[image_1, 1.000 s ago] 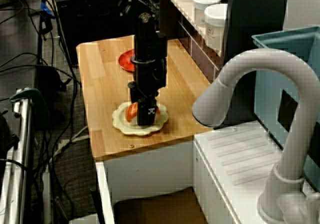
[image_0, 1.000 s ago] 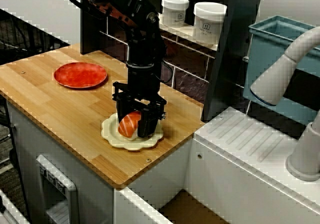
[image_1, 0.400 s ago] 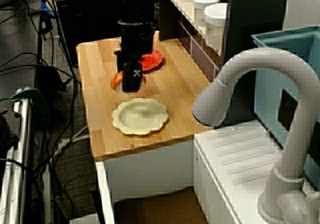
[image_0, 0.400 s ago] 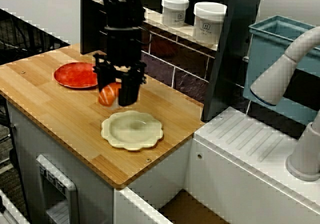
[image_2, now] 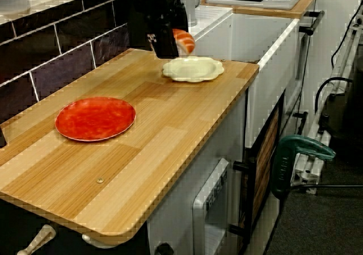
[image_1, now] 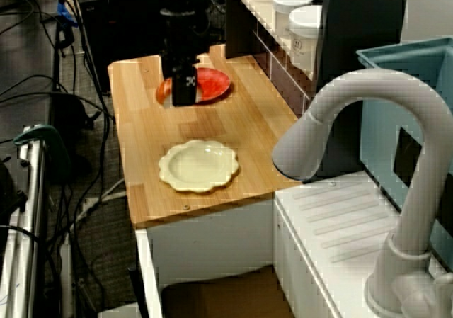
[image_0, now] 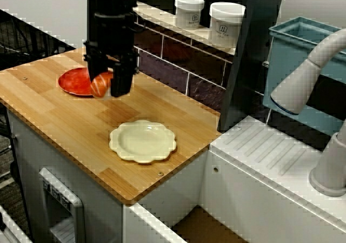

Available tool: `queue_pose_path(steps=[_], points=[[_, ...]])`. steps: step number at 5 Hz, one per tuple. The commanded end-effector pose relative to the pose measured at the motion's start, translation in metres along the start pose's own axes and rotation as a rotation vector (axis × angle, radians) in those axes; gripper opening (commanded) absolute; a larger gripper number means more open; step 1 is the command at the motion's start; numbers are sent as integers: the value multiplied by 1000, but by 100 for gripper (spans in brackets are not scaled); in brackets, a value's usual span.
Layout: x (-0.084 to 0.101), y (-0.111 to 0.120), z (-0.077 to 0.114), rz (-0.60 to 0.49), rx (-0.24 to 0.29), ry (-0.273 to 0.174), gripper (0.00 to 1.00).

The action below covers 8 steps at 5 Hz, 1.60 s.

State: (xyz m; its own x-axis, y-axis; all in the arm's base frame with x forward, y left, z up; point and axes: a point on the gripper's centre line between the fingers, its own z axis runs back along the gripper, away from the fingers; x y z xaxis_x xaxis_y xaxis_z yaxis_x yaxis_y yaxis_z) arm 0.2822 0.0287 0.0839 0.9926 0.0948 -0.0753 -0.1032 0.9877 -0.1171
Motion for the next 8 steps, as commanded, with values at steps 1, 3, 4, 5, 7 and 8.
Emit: queue_pose_path(steps=[1,3,4,5,7,8], points=[[8,38,40,18,65,-154,0],[8,62,52,12,159,-220,0],[12,71,52,11,190,-245,0],[20,84,45,17,208,-249,0],[42,104,16,12,214,-206,0],[51,114,8,25,201,-186,0]])
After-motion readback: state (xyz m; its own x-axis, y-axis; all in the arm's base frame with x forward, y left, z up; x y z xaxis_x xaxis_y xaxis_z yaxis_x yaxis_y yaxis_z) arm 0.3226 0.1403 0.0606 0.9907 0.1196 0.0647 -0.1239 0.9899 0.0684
